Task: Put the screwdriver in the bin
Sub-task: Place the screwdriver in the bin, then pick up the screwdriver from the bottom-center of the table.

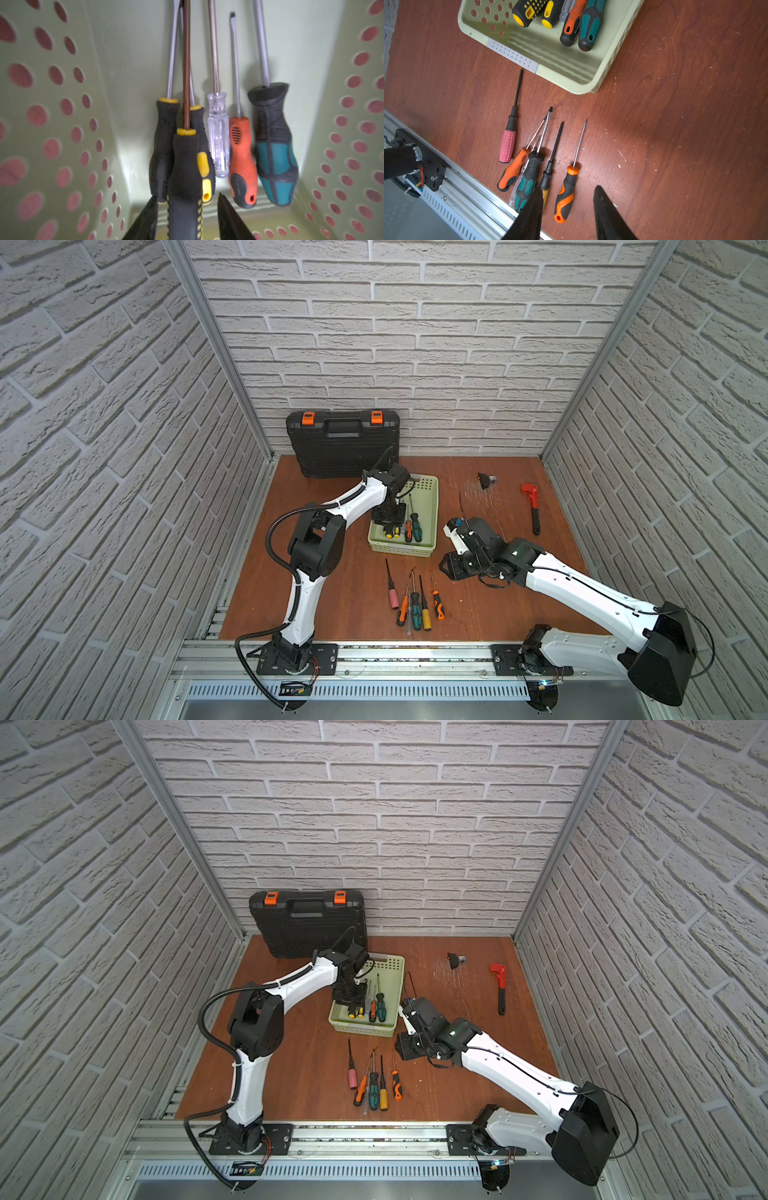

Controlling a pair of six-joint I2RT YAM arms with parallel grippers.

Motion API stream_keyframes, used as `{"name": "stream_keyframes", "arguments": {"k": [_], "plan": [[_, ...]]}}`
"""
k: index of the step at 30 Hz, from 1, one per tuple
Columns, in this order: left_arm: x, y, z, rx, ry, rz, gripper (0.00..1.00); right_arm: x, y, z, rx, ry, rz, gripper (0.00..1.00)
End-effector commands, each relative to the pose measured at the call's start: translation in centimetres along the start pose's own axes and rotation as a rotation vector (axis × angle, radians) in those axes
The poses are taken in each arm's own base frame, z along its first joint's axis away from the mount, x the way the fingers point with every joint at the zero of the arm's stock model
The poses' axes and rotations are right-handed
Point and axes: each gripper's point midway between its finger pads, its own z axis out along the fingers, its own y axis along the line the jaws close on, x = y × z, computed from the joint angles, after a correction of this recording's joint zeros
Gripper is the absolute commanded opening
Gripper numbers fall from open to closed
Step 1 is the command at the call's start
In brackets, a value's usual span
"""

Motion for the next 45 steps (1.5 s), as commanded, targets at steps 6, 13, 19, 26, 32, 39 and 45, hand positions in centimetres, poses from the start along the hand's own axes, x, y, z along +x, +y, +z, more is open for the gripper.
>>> {"name": "stream_keyframes", "arguments": {"k": [6,13,19,26,32,39,45], "plan": [[0.0,-0.5,-7.7,0.076,-0.151,-0.013,0.49,0.7,0.3,0.7,0.010,0.004,-0.003,0.42],[2.5,1.4,-11.1,0.073,-0.236,-0.035,0.55,1.1,0.8,0.0,0.052,0.050,-0.032,0.43],[4.9,3.7,-11.8,0.059,-0.319,-0.120,0.57,4.3,0.9,0.2,0.095,0.145,-0.028,0.44],[9.3,6.7,-11.1,-0.016,-0.313,-0.181,0.57,7.7,2.1,1.7,0.118,0.229,-0.012,0.52],[12.0,8.7,-11.6,-0.049,-0.351,-0.240,0.58,8.6,2.3,4.2,0.137,0.265,-0.001,0.52],[13.1,9.6,-12.8,-0.062,-0.386,-0.272,0.59,9.1,1.4,6.8,0.216,0.318,-0.052,0.51],[12.7,10.0,-13.7,-0.081,-0.403,-0.264,0.59,9.7,1.3,8.6,0.238,0.378,-0.076,0.49]]}}
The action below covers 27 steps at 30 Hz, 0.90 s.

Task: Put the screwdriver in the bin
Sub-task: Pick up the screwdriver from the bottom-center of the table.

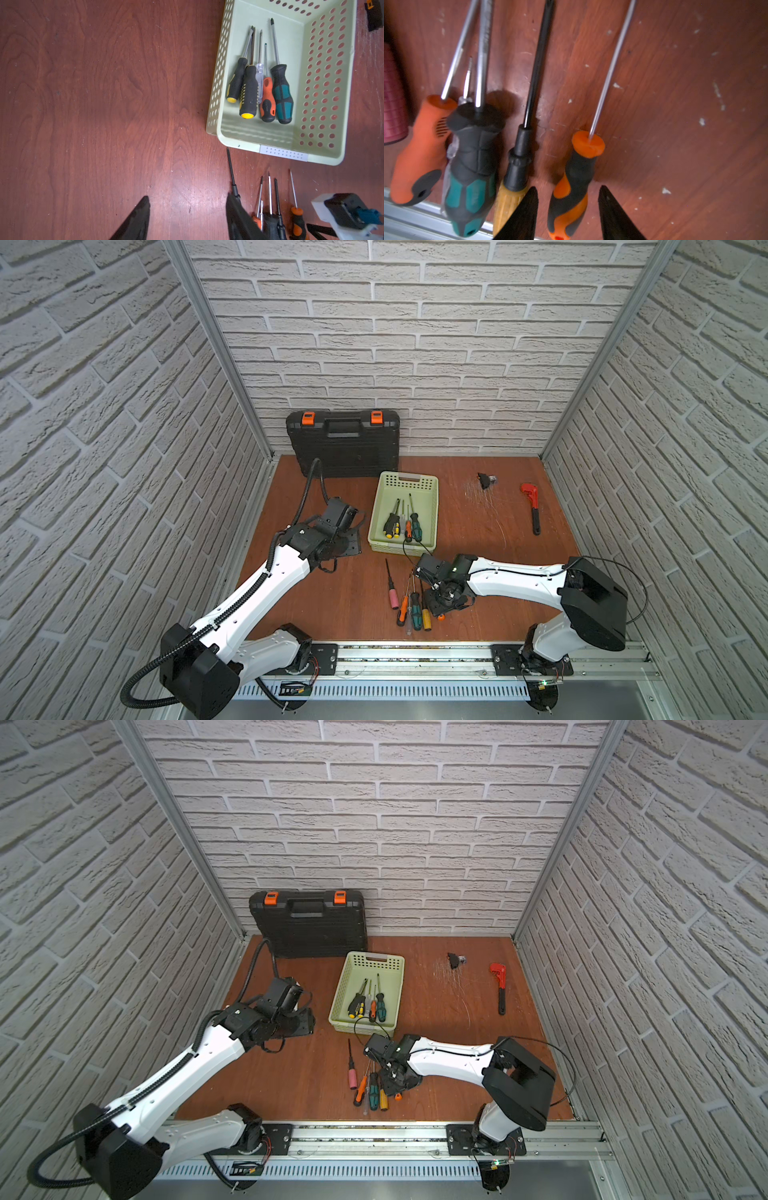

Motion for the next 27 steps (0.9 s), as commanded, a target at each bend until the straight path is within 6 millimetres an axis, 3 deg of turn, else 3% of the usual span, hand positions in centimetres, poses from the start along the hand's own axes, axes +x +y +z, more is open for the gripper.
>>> {"name": "stream_keyframes", "arguments": {"k": [1,7,12,16,19,23,27], "plan": [[-0.4,0.9,-0.4,-0.039,-0.017,0.001,0.59,-0.9,0.8,0.0,-0.014,-0.021,-0.024,0.47],[-0.3,1.6,-0.1,-0.057,-0.009,-0.004,0.59,-0.5,0.6,0.7,-0.010,-0.001,-0.020,0.31],[-0.7,1.6,-0.2,-0.061,-0.011,-0.001,0.59,-0.3,-0.1,0.2,0.002,-0.018,-0.011,0.07],[-1.0,1.6,-0.1,-0.062,-0.013,-0.003,0.59,0.3,-0.5,-1.1,-0.003,-0.024,-0.008,0.06],[-1.4,1.5,-0.1,-0.061,-0.020,0.002,0.59,2.0,-1.4,-2.5,-0.015,-0.003,0.004,0.06],[-2.3,1.2,0.4,-0.052,-0.025,-0.007,0.59,4.9,-3.3,-5.4,-0.054,-0.011,0.036,0.05],[-3.3,0.6,0.1,-0.032,-0.040,-0.008,0.59,5.1,-3.7,-8.8,-0.120,-0.104,0.034,0.05]]}}
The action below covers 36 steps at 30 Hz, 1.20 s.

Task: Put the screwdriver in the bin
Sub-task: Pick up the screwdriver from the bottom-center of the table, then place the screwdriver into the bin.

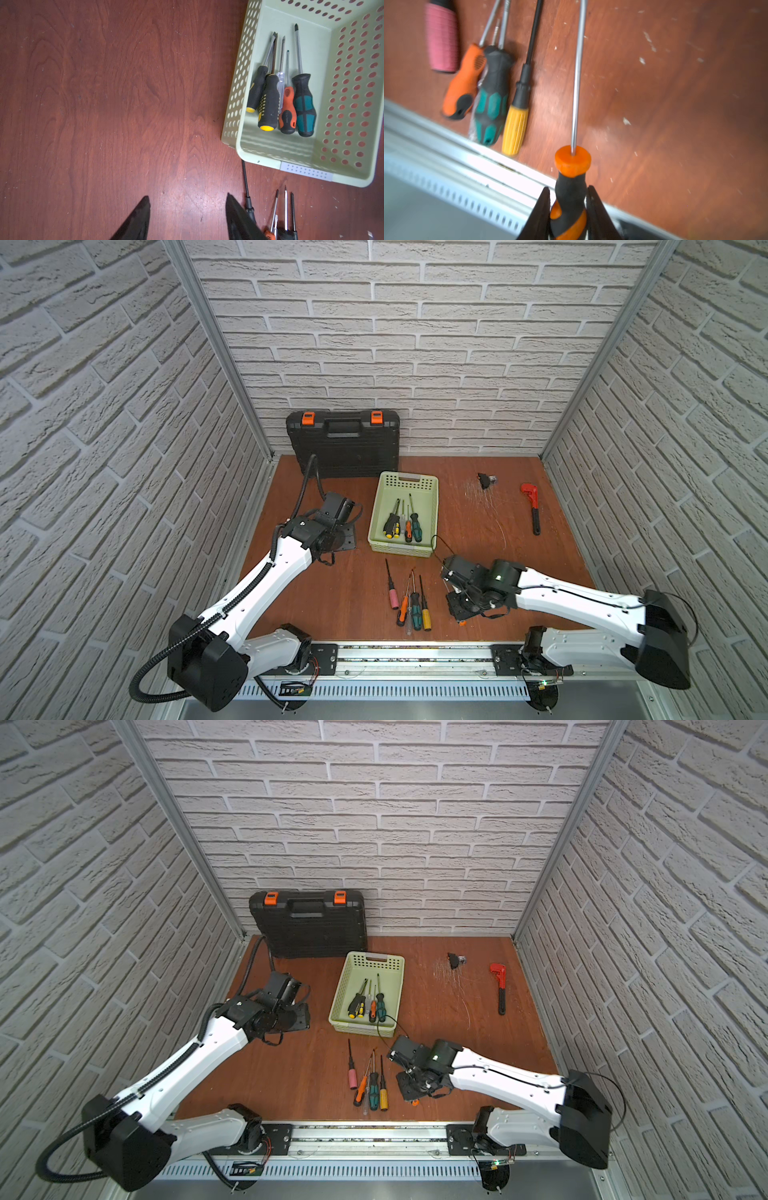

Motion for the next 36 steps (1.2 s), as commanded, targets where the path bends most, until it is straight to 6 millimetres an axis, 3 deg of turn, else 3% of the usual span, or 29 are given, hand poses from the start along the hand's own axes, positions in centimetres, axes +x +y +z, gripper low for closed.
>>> {"name": "stream_keyframes", "arguments": {"k": [1,4,8,12,16,19,23,28,32,36], "plan": [[-1.9,-0.8,-1.0,0.040,-0.054,-0.003,0.58,0.7,-0.7,-1.8,-0.004,-0.014,0.003,0.06],[-2.1,-0.7,-1.9,0.037,-0.058,0.000,0.58,-1.7,-0.8,-3.1,0.031,-0.115,-0.005,0.05],[-2.1,0.2,-3.7,0.025,-0.095,-0.015,0.58,-8.4,1.7,-6.3,-0.021,-0.277,-0.006,0.06],[-1.5,1.3,-4.8,0.014,-0.122,-0.042,0.58,-15.6,3.1,-8.1,-0.083,-0.330,0.043,0.06],[-0.4,2.4,-5.0,0.010,-0.136,-0.078,0.59,-22.1,3.5,-6.8,-0.163,-0.328,0.091,0.05],[0.4,2.8,-5.1,0.011,-0.137,-0.089,0.58,-25.3,3.1,-4.5,-0.136,-0.257,0.057,0.05],[1.6,3.7,-5.1,-0.005,-0.128,-0.078,0.59,-26.9,2.3,-0.3,-0.057,-0.157,0.028,0.06],[2.1,4.5,-5.4,-0.013,-0.146,-0.077,0.59,-26.1,-0.5,3.7,0.023,-0.074,0.090,0.05],[2.4,4.8,-5.2,-0.018,-0.157,-0.076,0.59,-26.1,-1.8,4.1,0.066,-0.072,0.111,0.06],[2.8,4.8,-4.4,-0.013,-0.153,-0.078,0.60,-25.9,-2.4,6.1,0.104,-0.004,0.102,0.06]]}}
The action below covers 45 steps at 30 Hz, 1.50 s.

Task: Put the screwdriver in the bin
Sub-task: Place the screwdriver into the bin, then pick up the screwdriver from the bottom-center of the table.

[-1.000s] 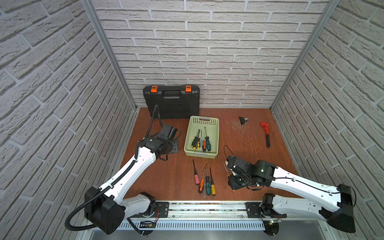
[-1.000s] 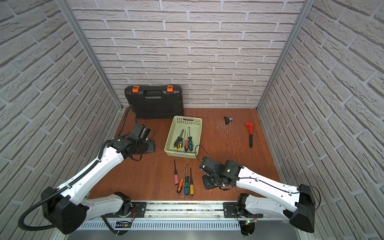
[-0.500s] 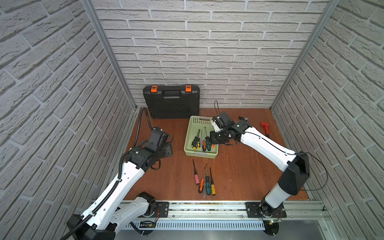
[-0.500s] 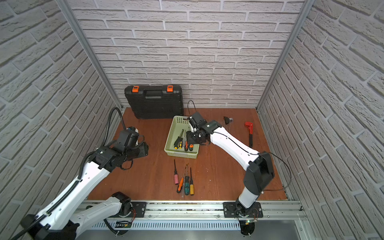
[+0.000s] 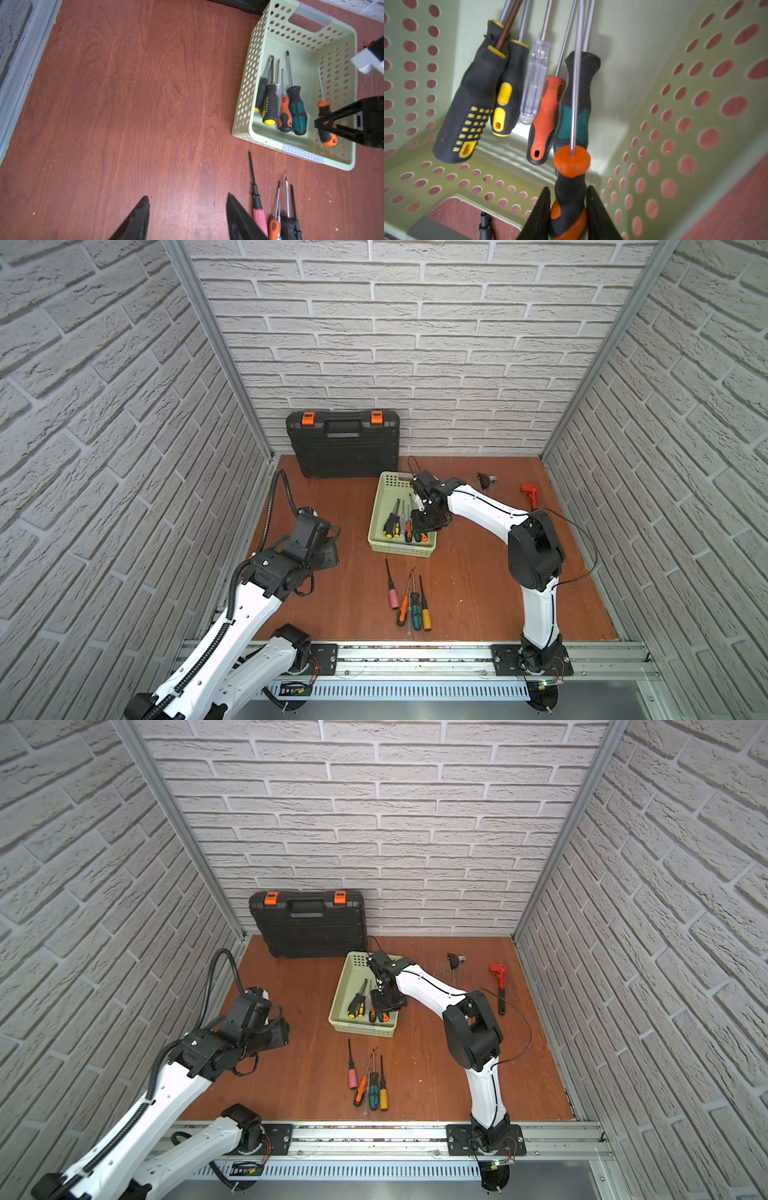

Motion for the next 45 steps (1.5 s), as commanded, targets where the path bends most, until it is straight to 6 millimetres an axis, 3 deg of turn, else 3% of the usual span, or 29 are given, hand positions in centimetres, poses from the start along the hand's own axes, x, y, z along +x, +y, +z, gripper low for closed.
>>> {"name": "stream_keyframes", "arguments": {"k": [1,12,17,22,27,33,38,45], "plan": [[-0.1,0.4,0.5,-0.015,-0.018,-0.008,0.60,-0.4,-0.8,1.0,0.054,0.028,-0.009,0.07],[-0.9,1.1,-0.6,-0.017,-0.079,-0.019,0.62,-1.0,-1.1,2.2,0.077,0.039,0.001,0.17],[-0.7,0.7,-0.7,0.001,-0.053,-0.008,0.64,-1.3,-0.8,1.5,0.071,0.027,-0.009,0.39],[0.1,-0.5,-0.5,0.056,0.011,0.005,0.63,-1.5,-0.5,0.3,0.059,0.007,-0.032,0.40],[3.9,-3.6,1.8,0.213,0.200,-0.007,0.59,-2.3,0.8,-2.1,0.036,-0.057,-0.091,0.40],[8.8,-6.5,3.7,0.282,0.316,-0.036,0.51,-1.9,4.0,-7.8,-0.005,-0.222,-0.205,0.40],[11.3,-9.0,4.5,0.251,0.346,0.021,0.52,0.4,6.0,-10.7,-0.106,-0.302,-0.234,0.40],[12.8,-12.2,6.1,0.174,0.359,0.096,0.53,5.7,6.1,-10.9,-0.260,-0.360,-0.217,0.40]]}}
